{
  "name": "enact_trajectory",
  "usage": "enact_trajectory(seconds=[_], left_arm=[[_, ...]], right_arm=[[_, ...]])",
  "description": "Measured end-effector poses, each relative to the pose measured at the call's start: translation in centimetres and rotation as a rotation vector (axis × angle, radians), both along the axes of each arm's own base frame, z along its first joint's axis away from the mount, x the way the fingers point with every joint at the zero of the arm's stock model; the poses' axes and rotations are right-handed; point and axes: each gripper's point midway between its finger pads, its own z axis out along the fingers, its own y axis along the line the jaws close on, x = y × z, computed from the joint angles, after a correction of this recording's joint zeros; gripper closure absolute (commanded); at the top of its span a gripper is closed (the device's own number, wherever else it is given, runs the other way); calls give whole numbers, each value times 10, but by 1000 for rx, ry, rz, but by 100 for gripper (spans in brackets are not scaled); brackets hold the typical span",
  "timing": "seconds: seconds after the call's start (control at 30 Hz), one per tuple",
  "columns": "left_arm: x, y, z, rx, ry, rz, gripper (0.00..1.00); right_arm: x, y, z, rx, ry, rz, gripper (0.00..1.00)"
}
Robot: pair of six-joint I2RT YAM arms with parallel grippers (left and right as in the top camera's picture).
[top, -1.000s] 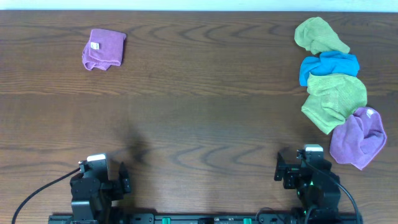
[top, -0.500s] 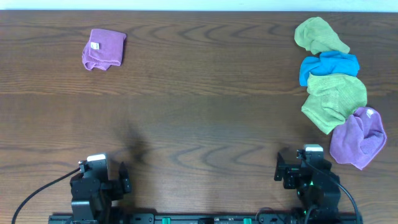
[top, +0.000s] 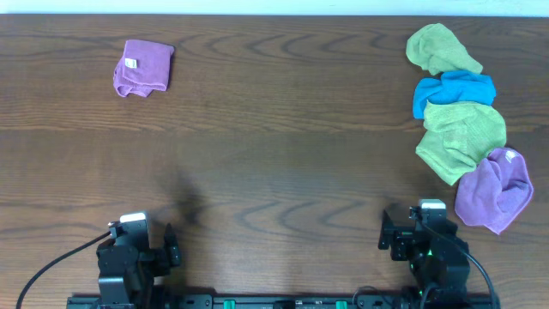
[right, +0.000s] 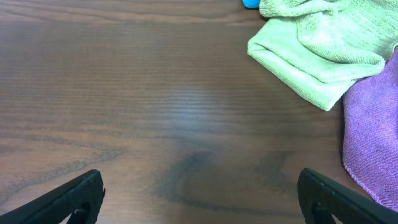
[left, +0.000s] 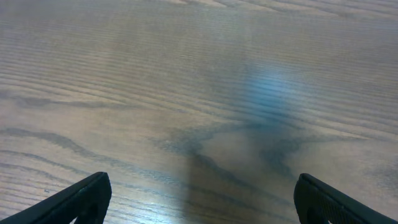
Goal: Fold the cloth
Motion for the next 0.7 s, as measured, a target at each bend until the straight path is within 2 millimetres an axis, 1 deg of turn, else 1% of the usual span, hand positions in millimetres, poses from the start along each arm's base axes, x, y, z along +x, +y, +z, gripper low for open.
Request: enact_trajectory(seconds=[0.7], left_arm=[[0,0,0,0,0,0,5]], right_arm=[[0,0,0,0,0,0,1]])
